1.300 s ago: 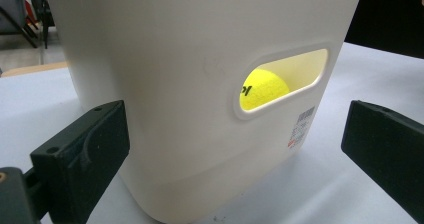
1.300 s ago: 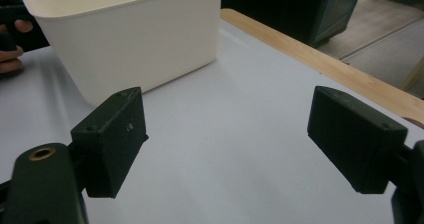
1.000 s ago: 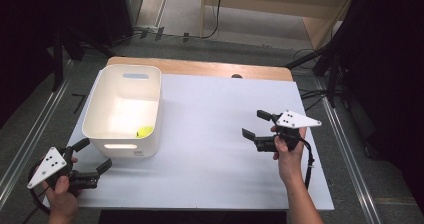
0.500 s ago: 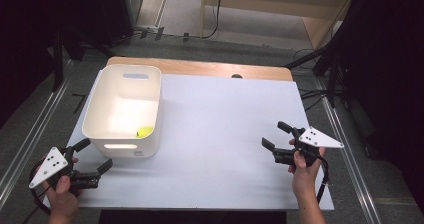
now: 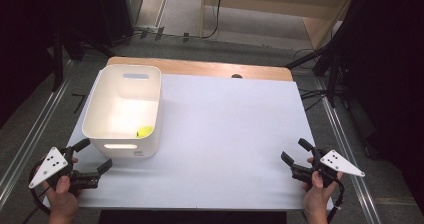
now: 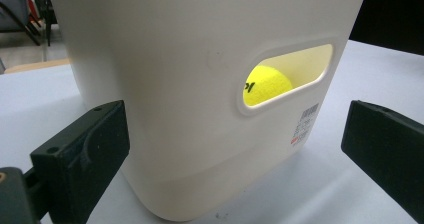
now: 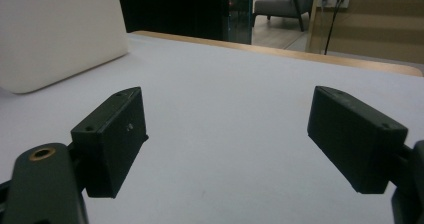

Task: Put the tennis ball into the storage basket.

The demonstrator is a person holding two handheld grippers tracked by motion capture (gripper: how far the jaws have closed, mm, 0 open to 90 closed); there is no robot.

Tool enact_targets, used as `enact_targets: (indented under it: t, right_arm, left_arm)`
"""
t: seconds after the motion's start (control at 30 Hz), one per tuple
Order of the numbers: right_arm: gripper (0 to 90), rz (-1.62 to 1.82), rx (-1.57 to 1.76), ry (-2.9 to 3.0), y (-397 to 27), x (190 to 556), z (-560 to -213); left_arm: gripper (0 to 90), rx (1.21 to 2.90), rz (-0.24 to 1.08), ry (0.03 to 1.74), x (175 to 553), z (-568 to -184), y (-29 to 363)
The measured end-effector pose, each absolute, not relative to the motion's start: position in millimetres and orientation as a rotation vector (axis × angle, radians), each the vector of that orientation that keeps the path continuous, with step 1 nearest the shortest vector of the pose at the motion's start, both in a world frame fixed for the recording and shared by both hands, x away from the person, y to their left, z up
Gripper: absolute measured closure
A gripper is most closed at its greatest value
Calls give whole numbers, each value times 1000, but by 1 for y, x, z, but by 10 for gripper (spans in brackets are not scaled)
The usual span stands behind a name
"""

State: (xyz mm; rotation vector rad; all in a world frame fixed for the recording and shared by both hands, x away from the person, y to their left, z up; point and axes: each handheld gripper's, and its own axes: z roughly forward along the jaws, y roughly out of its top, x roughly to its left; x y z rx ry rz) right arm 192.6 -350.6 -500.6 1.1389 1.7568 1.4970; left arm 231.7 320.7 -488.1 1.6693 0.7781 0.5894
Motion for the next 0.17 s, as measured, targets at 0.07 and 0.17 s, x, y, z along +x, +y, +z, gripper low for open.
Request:
enact_targets:
  t: [0.07, 0.17]
  right_arm:
    - [145, 1488, 1146, 1758, -353, 191, -503]
    - [145, 1498, 1159, 1735, -355, 190, -504]
  left_arm:
    - [0, 1674, 590, 778, 232, -488, 320]
    - [0, 1676, 590, 779, 232, -488, 320]
